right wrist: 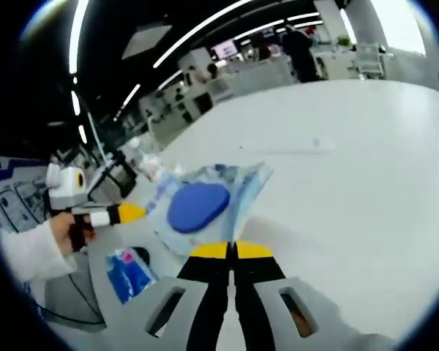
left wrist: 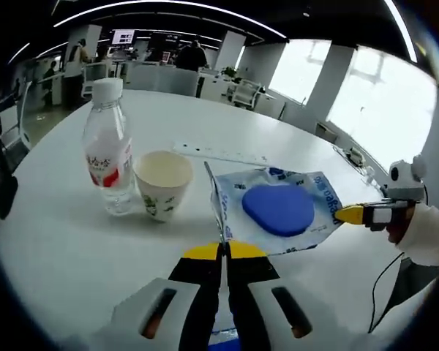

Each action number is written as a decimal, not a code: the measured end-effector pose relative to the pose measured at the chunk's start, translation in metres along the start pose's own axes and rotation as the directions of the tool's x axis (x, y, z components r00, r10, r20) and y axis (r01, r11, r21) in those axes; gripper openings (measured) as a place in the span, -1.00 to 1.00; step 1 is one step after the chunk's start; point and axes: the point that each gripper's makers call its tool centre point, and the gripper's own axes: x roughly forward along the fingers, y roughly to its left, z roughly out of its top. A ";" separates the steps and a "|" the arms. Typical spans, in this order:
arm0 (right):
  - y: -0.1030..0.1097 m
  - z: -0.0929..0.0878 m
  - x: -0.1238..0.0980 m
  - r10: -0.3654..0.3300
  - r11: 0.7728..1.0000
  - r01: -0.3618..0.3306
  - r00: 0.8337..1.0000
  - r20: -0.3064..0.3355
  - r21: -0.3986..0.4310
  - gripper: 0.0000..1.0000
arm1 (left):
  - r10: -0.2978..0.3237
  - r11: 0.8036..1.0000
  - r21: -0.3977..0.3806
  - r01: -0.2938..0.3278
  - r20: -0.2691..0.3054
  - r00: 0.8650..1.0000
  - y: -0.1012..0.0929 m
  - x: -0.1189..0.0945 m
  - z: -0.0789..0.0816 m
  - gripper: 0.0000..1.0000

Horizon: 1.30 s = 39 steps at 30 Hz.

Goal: Arrange the tabletop items into an orderly group along one side of the table until the central work area is clear of visible clutter.

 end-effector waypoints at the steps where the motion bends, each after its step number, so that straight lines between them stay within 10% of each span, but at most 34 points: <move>1: -0.002 -0.001 0.001 -0.008 1.000 0.008 1.000 -0.002 0.007 -1.00 | -0.003 1.000 0.000 0.003 -0.007 1.000 0.000 0.004 -0.001 -1.00; 39: -0.042 -0.027 0.062 -0.071 0.997 0.069 0.991 -0.111 -0.019 -1.00 | 0.083 0.995 -0.048 -0.089 -0.113 0.990 0.036 0.062 -0.026 -1.00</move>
